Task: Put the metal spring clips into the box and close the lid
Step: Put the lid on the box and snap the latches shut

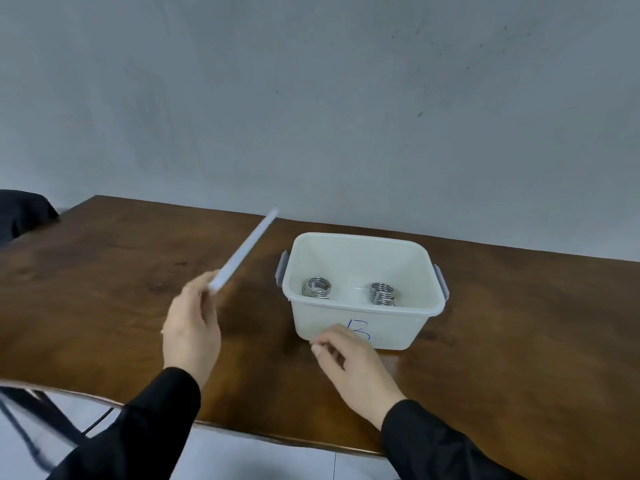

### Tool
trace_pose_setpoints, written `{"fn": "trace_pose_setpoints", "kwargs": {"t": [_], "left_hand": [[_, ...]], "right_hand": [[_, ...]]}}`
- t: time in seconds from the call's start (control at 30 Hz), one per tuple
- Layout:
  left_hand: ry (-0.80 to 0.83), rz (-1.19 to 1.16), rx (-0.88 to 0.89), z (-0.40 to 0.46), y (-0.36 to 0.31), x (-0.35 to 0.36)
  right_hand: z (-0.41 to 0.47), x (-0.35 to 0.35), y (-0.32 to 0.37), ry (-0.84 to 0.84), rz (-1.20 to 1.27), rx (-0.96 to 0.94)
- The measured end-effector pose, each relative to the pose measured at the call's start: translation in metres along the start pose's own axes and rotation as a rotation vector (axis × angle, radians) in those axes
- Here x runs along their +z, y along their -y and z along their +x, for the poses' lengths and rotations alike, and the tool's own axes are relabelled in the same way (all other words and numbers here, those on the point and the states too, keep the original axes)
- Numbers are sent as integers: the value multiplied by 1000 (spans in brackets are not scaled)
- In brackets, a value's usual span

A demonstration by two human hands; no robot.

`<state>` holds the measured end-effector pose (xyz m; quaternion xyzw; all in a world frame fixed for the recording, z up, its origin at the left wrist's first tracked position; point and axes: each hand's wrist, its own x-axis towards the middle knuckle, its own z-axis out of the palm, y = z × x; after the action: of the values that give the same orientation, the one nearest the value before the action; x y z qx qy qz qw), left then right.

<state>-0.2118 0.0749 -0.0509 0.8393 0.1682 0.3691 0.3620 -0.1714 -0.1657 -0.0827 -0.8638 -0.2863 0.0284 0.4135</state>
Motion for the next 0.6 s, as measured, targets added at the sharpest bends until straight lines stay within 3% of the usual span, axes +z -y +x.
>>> {"fn": "trace_pose_setpoints", "kwargs": {"t": [0.17, 0.23, 0.4, 0.5, 0.6], "left_hand": [[-151, -195, 201, 45, -82, -27], [-180, -269, 228, 63, -113, -25], [5, -526, 130, 100, -164, 8], [155, -634, -78, 126, -163, 40], [325, -573, -291, 141, -140, 71]], "right_hand": [[35, -66, 27, -460, 128, -91], [54, -99, 22, -585, 149, -47], [75, -172, 0, -488, 268, 150], [71, -190, -12, -527, 325, 250], [66, -191, -27, -524, 320, 377]]}}
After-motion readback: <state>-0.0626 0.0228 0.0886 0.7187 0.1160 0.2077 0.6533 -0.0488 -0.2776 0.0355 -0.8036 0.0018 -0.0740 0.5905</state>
